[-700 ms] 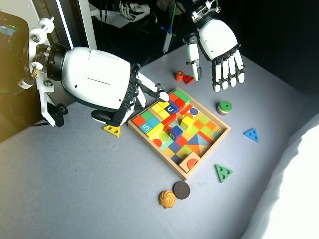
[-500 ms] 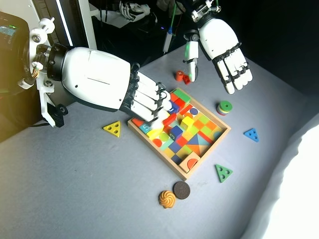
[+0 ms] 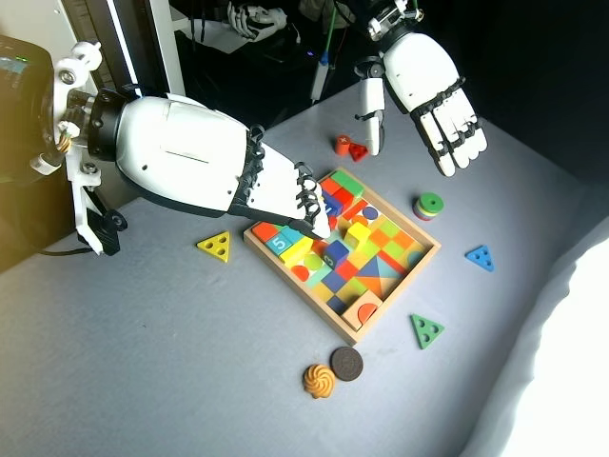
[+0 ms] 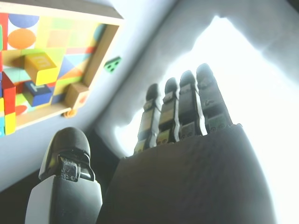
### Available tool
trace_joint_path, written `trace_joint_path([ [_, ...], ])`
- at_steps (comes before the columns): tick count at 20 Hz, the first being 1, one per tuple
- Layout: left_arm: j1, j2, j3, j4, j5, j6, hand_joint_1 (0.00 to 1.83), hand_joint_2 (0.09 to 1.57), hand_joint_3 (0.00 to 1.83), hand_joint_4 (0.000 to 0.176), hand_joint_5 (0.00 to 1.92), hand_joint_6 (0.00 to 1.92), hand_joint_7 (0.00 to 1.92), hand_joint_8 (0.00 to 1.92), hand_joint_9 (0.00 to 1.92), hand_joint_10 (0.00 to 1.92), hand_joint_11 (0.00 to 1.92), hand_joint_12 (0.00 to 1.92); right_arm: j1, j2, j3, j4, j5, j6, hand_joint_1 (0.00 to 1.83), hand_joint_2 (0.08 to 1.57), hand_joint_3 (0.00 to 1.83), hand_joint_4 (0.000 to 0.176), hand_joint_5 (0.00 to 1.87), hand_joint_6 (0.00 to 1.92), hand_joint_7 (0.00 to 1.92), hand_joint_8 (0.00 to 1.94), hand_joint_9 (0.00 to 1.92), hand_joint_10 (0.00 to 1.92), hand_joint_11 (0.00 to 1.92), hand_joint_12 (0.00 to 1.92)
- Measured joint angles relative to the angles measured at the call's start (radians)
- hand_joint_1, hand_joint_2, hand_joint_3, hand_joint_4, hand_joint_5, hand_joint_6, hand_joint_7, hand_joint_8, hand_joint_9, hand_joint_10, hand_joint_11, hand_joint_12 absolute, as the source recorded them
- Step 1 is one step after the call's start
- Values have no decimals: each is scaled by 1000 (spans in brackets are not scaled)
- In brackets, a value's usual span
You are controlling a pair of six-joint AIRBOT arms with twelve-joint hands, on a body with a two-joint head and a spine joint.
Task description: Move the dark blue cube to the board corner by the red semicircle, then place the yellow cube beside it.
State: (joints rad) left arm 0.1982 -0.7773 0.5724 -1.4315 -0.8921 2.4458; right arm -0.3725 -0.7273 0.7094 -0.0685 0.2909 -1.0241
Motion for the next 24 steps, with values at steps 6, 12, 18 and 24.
trace_joint_path([
  [6,-7,-5,-15,-8,-49,14,0,1225,0,0,65,8,39,7,1,0,0,0,131,-63,81,-54,-78,2,0,1189,1,0,253,1,220,1,179,1,0,393],
  [12,-8,-10,-15,-43,-74,40,0,1229,0,0,42,0,23,0,0,0,0,0,232,-171,259,-1038,-92,1005,81,1205,2,0,242,2,211,3,172,5,0,398],
  [18,-46,-18,-15,-106,-91,89,0,1237,1,0,54,3,28,0,0,0,0,0,297,-250,380,-1586,242,1523,515,1342,0,0,167,4,362,19,456,83,0,1236],
  [24,-64,-18,-15,-113,-123,89,0,1246,3,0,52,1,13,0,0,0,0,0,355,-297,441,-1852,259,1754,771,1195,0,0,269,13,477,1920,500,1917,468,1920],
])
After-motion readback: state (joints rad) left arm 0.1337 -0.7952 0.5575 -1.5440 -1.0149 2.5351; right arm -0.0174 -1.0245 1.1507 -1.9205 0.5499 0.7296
